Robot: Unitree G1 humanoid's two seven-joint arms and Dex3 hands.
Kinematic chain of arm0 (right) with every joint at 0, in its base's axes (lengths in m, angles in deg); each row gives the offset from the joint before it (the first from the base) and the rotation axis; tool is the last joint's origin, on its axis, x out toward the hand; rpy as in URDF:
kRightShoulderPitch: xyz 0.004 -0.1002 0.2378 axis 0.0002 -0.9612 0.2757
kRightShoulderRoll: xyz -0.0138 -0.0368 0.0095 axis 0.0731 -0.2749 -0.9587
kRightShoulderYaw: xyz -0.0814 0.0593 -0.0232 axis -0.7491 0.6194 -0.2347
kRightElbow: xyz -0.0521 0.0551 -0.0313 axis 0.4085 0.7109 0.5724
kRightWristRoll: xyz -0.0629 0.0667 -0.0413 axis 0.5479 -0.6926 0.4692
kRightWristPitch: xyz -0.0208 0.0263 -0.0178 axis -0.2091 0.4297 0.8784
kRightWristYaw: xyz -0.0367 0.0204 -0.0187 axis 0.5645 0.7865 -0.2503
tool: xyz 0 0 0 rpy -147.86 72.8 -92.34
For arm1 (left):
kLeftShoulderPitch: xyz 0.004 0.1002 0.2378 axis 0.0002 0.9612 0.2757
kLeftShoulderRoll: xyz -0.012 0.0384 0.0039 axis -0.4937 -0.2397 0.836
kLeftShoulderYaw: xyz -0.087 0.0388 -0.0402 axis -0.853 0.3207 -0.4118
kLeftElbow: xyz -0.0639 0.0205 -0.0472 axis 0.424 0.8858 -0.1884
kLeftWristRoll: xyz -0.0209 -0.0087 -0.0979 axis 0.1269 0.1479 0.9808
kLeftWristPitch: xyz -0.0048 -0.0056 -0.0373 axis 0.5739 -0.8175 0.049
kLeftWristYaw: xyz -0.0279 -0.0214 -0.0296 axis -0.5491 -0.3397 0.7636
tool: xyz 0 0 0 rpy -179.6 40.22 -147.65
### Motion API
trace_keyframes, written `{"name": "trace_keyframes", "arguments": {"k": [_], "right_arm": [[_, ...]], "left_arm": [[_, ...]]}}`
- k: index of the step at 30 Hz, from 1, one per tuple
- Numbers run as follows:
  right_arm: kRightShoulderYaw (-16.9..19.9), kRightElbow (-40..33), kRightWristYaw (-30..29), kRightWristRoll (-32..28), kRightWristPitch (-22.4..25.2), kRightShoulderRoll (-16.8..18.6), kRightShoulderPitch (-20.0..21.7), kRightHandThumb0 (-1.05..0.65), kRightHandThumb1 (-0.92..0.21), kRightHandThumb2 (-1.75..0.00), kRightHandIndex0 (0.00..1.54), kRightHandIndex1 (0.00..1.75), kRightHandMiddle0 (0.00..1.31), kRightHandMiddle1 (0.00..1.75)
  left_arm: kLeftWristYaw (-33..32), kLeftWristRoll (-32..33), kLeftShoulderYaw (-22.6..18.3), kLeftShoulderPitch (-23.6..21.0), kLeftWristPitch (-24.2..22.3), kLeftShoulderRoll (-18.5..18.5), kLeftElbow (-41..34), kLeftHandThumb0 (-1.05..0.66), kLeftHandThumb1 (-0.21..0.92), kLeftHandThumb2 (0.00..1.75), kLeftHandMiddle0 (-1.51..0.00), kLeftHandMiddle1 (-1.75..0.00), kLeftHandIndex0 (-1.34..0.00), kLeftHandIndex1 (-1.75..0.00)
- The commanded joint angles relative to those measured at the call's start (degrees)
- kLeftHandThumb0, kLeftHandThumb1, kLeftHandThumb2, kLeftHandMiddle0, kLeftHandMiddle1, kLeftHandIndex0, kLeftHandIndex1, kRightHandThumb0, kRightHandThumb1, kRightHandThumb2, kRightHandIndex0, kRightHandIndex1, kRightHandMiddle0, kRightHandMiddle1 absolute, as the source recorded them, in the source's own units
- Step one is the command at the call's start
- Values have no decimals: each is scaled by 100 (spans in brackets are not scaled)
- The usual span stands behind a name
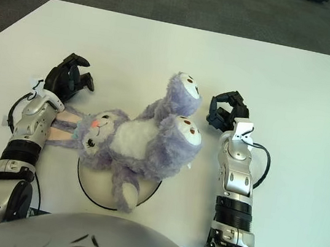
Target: Put the doll into the plate.
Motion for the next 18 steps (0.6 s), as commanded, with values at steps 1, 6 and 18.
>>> {"name": "trace_keyframes", "arguments": {"k": [1, 6, 18], "right_arm": [[18, 182, 59, -10, 289, -7, -230, -41, -54, -103, 105, 175, 43, 175], [24, 192, 78, -11, 286, -15, -229, -41, -54, -103, 104, 175, 43, 175], [35, 201, 81, 7, 292, -14, -222, -41, -54, -103, 104, 175, 44, 175]], "left_arm": [[-1, 26, -35, 303, -211, 133, 375, -41, 56, 101, -91, -175, -42, -175], [8, 41, -65, 310, -176, 154, 389, -40, 57, 100, -91, -175, -42, -175], [61, 152, -152, 320, -178, 197, 360, -40, 57, 100, -94, -175, -42, -175]]}}
